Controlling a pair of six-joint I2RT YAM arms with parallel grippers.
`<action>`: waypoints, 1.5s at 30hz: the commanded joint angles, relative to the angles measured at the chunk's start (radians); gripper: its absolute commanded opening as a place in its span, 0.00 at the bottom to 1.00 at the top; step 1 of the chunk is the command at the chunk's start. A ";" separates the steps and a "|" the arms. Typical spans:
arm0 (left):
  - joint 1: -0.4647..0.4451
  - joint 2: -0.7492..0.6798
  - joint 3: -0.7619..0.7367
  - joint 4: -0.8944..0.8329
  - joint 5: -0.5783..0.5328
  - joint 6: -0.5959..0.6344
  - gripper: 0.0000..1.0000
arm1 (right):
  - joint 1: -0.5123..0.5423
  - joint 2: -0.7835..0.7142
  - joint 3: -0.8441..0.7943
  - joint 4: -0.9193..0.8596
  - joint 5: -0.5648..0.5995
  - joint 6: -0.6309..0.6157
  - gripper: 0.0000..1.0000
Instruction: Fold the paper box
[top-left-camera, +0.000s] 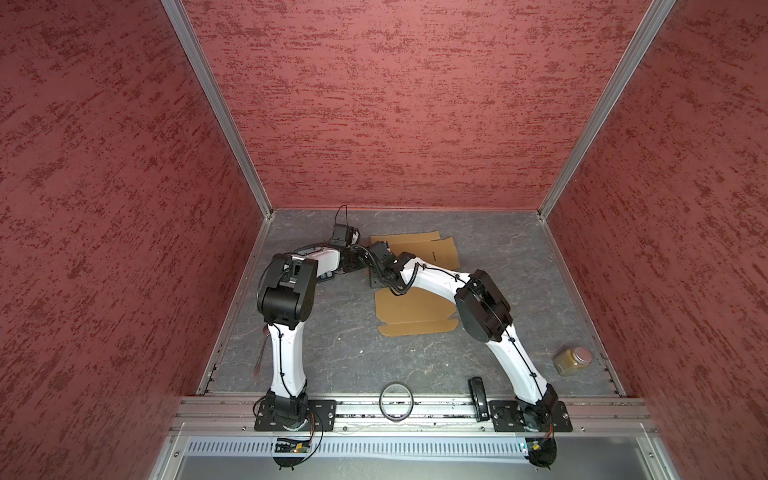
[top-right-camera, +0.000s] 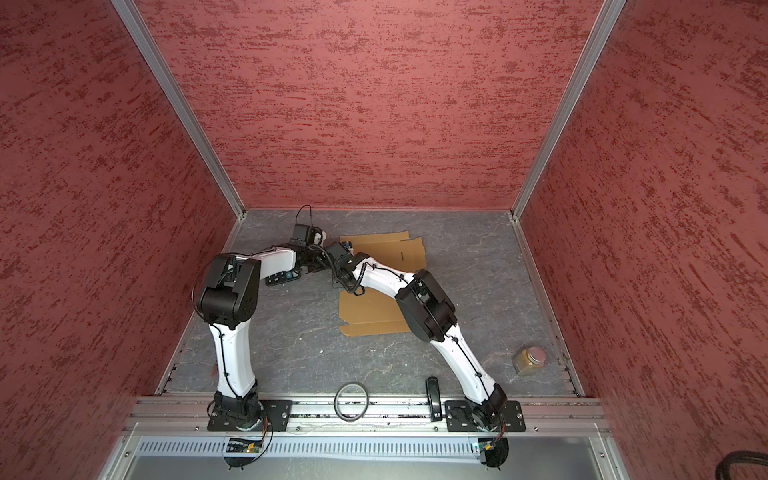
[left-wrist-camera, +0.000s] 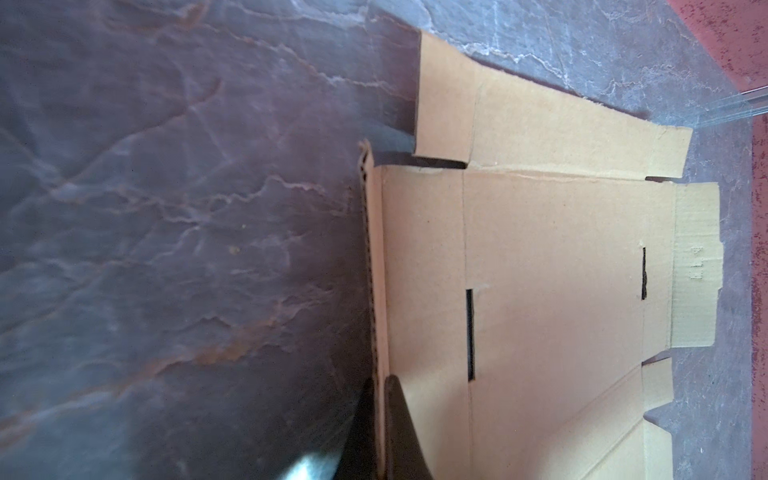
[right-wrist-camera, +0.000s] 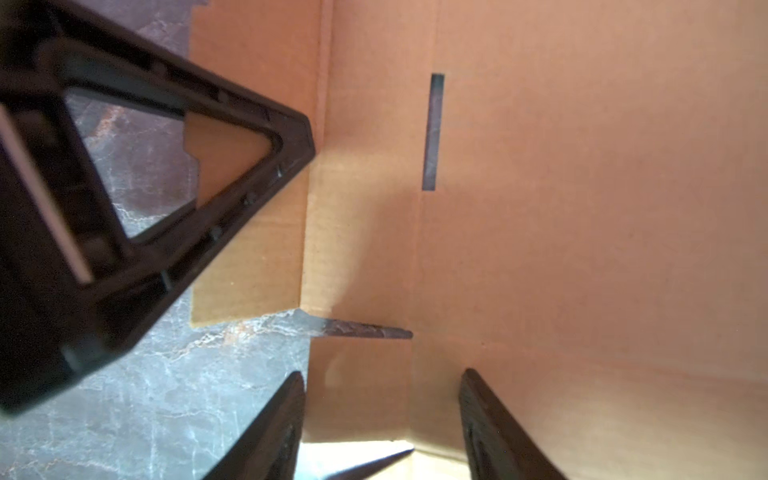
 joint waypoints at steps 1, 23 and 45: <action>0.003 0.026 0.005 -0.006 -0.002 0.016 0.00 | 0.003 0.023 0.003 -0.039 0.032 0.031 0.52; -0.001 0.022 0.005 -0.009 -0.013 0.023 0.00 | -0.003 -0.096 -0.116 0.007 0.120 0.102 0.42; -0.017 0.020 0.009 -0.020 -0.032 0.041 0.00 | -0.056 -0.157 -0.222 0.009 0.144 0.113 0.44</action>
